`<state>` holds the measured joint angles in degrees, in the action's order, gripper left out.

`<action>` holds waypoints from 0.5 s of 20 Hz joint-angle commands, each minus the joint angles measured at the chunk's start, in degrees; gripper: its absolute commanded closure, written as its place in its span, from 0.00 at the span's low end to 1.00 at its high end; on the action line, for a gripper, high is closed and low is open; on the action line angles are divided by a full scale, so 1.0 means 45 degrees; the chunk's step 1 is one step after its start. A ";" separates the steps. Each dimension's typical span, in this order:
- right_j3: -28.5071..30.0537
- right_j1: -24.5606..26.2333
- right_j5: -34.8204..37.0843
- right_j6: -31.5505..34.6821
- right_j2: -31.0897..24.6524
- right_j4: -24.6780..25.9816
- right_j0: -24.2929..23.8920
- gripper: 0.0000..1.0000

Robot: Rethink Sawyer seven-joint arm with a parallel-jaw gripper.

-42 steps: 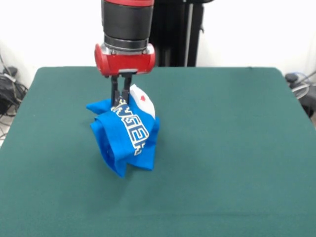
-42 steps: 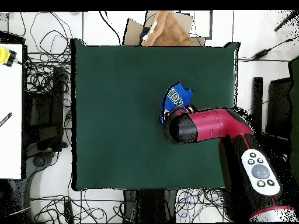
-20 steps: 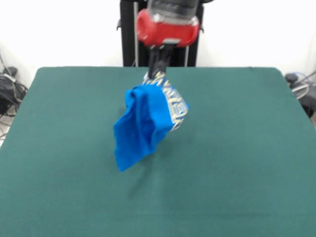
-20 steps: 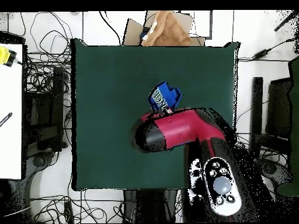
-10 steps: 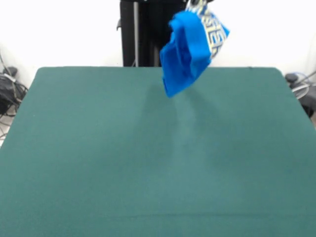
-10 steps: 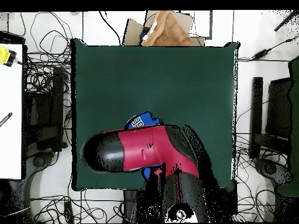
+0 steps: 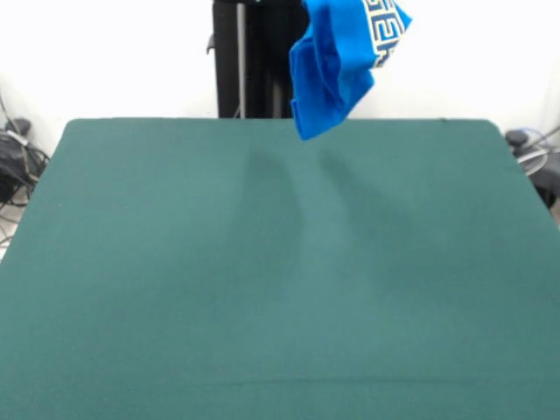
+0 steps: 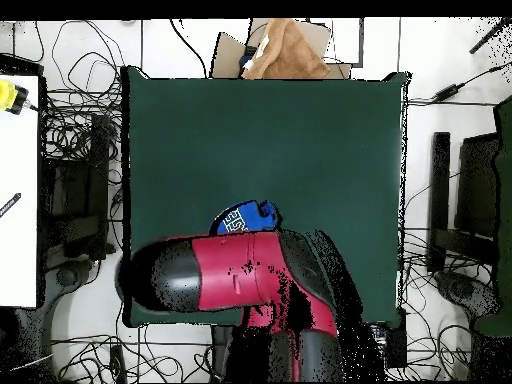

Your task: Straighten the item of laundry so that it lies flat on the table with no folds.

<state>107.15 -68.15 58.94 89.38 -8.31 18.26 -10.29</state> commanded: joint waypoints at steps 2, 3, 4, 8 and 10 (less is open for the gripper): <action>0.0765 0.0728 0.0168 0.4207 0.1029 -0.0642 0.0714 1.00; 0.0794 0.0870 -0.0036 0.4135 0.1087 -0.0678 0.0674 1.00; 0.0892 0.1043 -0.0371 0.4082 0.1156 -0.0722 0.0605 1.00; 0.1523 0.2339 -0.3242 0.3667 0.1125 -0.0833 0.0024 1.00; 0.1868 0.3229 -0.5006 0.3339 0.0931 -0.0891 -0.0421 1.00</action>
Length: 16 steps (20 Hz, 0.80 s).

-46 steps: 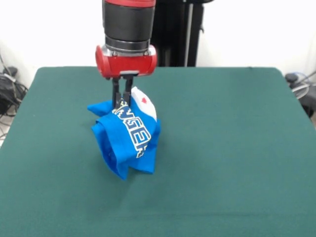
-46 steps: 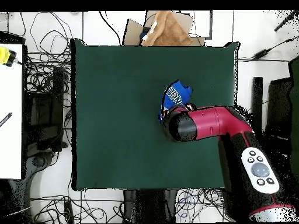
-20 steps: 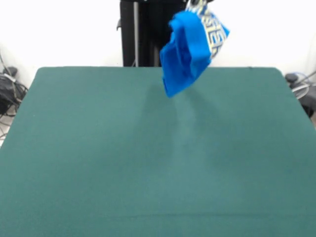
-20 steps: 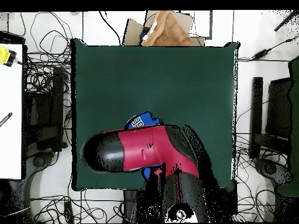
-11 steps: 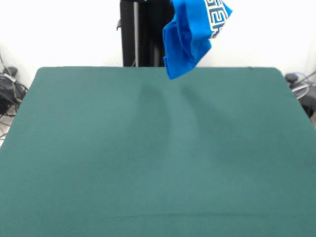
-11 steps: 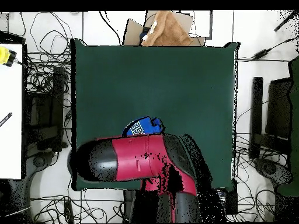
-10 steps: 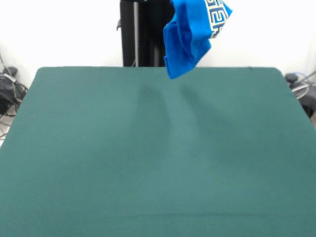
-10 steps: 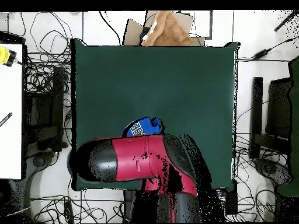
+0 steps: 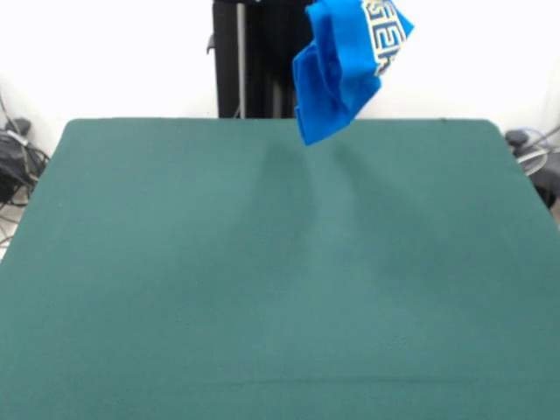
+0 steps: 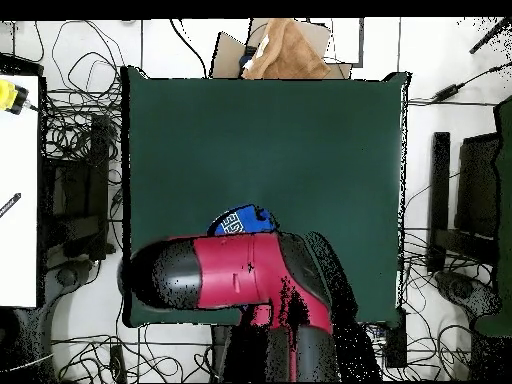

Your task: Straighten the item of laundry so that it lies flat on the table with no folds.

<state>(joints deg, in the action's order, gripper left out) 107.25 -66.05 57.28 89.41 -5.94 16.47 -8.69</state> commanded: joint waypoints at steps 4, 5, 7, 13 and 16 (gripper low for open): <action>0.2154 0.4600 -0.7630 0.2784 -0.0116 -0.0616 -0.1601 1.00; 0.2175 0.4959 -0.8128 0.2767 -0.0205 -0.0645 -0.1713 1.00; 0.2140 0.5470 -0.8858 0.2952 -0.0171 -0.0633 -0.1653 1.00; 0.1631 0.6335 -0.9881 0.3159 0.0443 -0.0816 -0.0847 1.00; 0.1212 0.6921 -1.0294 0.2801 0.0498 -0.0831 -0.0848 1.00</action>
<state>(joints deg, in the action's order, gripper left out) 109.80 -42.47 10.34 89.41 -5.74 14.83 -14.56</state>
